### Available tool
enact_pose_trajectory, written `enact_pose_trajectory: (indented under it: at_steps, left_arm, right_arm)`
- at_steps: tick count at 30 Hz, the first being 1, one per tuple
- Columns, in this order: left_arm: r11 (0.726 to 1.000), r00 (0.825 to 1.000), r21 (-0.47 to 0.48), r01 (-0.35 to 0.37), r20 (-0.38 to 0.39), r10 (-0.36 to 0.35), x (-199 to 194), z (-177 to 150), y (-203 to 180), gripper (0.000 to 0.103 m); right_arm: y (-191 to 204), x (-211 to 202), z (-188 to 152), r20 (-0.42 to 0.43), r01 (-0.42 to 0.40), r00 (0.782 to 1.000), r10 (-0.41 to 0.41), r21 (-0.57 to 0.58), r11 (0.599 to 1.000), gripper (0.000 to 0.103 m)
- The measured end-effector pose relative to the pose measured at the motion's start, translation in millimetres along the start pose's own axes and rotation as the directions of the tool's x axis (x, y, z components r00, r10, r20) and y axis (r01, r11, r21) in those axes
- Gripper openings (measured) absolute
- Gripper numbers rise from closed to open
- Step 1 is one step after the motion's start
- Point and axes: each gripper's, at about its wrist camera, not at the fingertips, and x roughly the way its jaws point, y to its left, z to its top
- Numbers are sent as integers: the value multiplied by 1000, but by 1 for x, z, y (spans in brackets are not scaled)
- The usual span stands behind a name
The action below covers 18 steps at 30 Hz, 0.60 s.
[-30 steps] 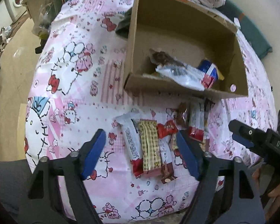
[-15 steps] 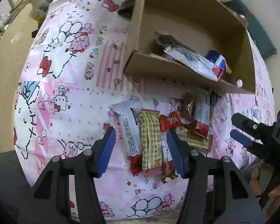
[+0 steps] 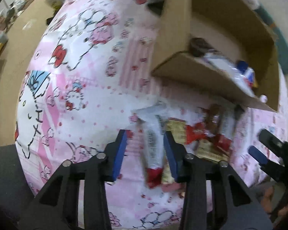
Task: Organize snacks
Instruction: 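Grasp a white-and-red bar with the left gripper while the right gripper grasps another bar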
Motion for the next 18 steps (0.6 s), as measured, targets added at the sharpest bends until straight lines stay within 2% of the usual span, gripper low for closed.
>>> enact_pose_trajectory:
  at_steps: [3,7,12,18]
  left_arm:
    - [1000,998,-20,20,-52,-21,13,2,4,34]
    - [999,998,40,33,-63,-31,17,5,-11,34]
    - [996,996,63,56,-79,-51,21,8,-24,34]
    - [987,992,142,69,-111,-54,30,-5,-46,35]
  right_arm:
    - [-2,-1,0,3,-1,1000,1,4,1000,91]
    - [-5,-2,0,7,9,1000,-9,6,1000,91]
    - [-6,0,-1,-2,42,999,-42,-1,999,91]
    - [2,6,1,3,68,998,-68,-32,997,90]
